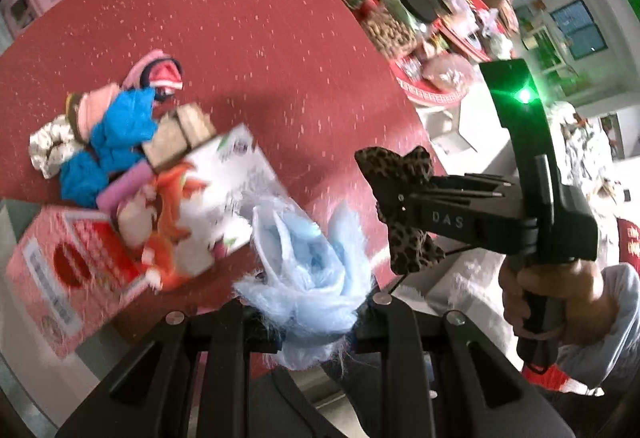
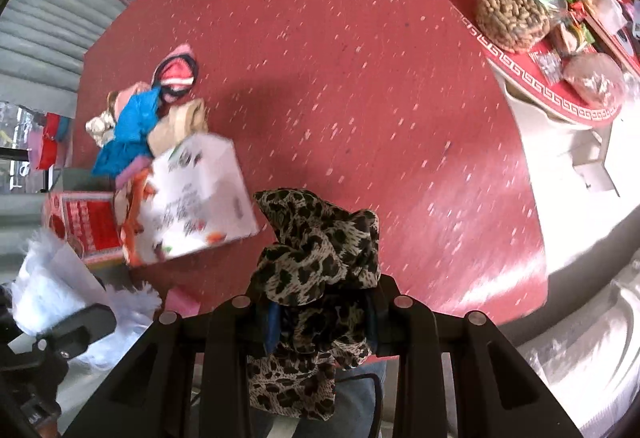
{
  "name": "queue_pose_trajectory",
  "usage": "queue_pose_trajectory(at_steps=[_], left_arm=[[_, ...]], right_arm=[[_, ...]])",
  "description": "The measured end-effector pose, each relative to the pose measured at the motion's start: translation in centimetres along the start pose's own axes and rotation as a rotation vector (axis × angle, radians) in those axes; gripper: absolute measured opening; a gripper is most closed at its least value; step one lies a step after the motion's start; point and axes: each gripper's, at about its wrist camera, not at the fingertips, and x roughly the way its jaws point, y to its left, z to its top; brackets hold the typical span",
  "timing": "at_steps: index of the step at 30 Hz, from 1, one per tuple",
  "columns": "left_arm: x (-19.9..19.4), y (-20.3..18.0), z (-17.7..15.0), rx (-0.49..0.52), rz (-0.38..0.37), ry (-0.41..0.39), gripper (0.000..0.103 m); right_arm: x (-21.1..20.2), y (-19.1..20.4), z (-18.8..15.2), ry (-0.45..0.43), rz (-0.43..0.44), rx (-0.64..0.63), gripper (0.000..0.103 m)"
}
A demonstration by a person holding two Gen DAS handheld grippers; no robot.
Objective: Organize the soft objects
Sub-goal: 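Carry the blue puff and leopard scarf with both tools over the white box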
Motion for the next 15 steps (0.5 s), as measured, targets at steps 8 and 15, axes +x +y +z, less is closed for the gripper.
queue_pose_trajectory(at_steps=[8,15], left_arm=[[-2.0,2.5,-4.9,0.057,-0.025,0.013,0.023],[-3.5,4.7,-7.3,0.048,-0.048,-0.023,0.023]], right_arm=[[0.3,4.6,-4.0,0.012,-0.006,-0.007,0.033],[0.7,8.3,-6.5,0.029,-0.015,-0.065,0.033]])
